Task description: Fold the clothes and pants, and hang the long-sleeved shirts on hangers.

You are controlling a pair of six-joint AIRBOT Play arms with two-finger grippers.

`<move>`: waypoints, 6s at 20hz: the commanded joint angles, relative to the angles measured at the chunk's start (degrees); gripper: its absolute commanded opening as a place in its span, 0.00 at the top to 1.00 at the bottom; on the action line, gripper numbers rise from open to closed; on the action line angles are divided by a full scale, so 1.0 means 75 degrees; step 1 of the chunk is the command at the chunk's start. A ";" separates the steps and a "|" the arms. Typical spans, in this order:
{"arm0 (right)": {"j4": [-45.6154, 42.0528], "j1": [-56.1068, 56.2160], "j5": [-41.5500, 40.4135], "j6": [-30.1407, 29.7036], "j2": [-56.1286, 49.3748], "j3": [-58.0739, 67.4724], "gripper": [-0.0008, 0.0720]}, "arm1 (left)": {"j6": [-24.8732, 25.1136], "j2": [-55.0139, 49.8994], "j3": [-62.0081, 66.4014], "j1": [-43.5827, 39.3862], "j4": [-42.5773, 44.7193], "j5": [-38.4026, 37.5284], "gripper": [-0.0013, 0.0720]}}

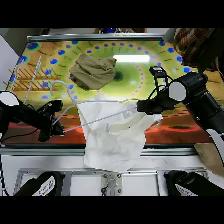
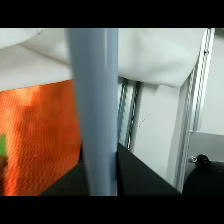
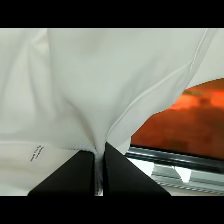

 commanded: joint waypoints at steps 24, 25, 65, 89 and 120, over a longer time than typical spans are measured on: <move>0.0000 -0.0125 0.0408 0.0198 0.0058 0.0256 0.94 | -0.0402 -0.0332 0.0093 -0.0953 0.0035 0.0172 0.95; 0.0000 -0.0128 0.0408 0.0198 0.0058 0.0259 0.94 | -0.0402 -0.0335 -0.0032 -0.0953 0.0038 0.0265 0.95; 0.0603 -0.0140 -0.0067 -0.0131 0.0836 0.0775 0.95 | -0.0603 -0.1620 -0.0096 -0.1466 -0.1029 0.1944 0.95; 0.0726 0.0204 -0.1064 0.0023 0.0699 0.0810 0.94 | -0.0595 -0.1131 -0.0096 -0.2037 -0.0580 0.2078 0.95; 0.2034 0.2468 -0.4395 -0.0685 -0.0557 0.0813 0.66 | -0.0597 -0.1131 -0.0096 -0.2040 -0.0638 0.2075 0.95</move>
